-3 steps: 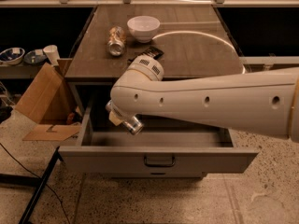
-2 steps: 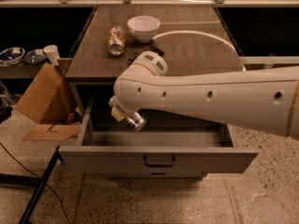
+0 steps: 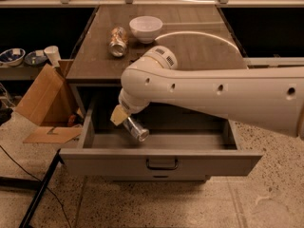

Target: Place redbull can into top drawer

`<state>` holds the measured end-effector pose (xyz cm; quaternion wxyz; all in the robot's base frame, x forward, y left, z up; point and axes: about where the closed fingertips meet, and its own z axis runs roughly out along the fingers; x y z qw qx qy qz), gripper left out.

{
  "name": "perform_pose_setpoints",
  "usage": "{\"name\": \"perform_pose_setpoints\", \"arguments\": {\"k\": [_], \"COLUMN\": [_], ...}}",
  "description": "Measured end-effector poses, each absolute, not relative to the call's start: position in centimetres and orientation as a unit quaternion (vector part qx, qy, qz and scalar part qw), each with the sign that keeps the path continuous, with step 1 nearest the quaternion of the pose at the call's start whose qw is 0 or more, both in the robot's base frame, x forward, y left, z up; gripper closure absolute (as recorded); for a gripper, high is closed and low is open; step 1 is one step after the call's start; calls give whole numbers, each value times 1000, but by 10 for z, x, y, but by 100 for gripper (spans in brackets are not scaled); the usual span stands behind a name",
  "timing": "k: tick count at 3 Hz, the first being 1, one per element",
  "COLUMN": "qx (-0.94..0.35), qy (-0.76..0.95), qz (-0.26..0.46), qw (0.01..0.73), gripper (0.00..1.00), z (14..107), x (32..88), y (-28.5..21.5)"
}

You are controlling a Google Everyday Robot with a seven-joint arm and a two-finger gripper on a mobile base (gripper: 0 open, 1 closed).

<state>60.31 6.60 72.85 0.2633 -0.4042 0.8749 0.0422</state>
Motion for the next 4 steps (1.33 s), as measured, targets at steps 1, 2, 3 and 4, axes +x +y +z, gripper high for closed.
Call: {"name": "perform_pose_setpoints", "arguments": {"k": [1, 2, 3, 4], "qx": [-408, -412, -415, -424], "qy": [875, 874, 874, 873], "qz": [53, 66, 83, 100], "qw": [256, 248, 238, 221], "gripper": [0, 0, 0, 0], "z": [737, 752, 767, 784], "x": [600, 594, 587, 577], "y": [61, 51, 38, 24]}}
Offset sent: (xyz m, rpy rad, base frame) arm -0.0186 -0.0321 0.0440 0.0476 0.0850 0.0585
